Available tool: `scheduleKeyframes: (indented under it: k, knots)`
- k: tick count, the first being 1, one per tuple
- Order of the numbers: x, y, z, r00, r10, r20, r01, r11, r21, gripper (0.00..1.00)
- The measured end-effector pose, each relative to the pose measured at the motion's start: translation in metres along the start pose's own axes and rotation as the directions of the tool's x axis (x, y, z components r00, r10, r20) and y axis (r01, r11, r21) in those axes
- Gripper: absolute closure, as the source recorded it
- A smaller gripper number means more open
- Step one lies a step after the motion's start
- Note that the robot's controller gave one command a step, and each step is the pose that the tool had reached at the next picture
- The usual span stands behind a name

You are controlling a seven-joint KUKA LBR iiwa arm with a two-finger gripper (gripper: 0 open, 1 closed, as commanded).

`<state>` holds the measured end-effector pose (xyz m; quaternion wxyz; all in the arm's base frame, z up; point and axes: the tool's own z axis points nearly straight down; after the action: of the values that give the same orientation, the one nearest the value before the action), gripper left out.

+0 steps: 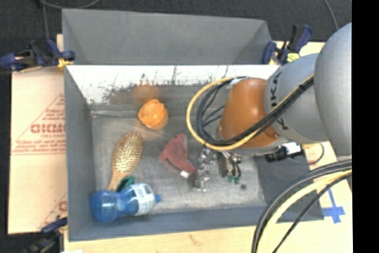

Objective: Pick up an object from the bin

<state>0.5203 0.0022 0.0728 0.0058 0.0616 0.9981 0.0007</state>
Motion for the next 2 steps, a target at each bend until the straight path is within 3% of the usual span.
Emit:
scheduleKeyframes:
  k: [1,2]
  knots:
    - [0.0,0.0,0.0,1.0,-0.001,0.0,0.001,1.0,0.0,1.0]
    - [-0.009,-0.012,-0.047,1.0,0.016,-0.014,-0.016,1.0,0.002,1.0]
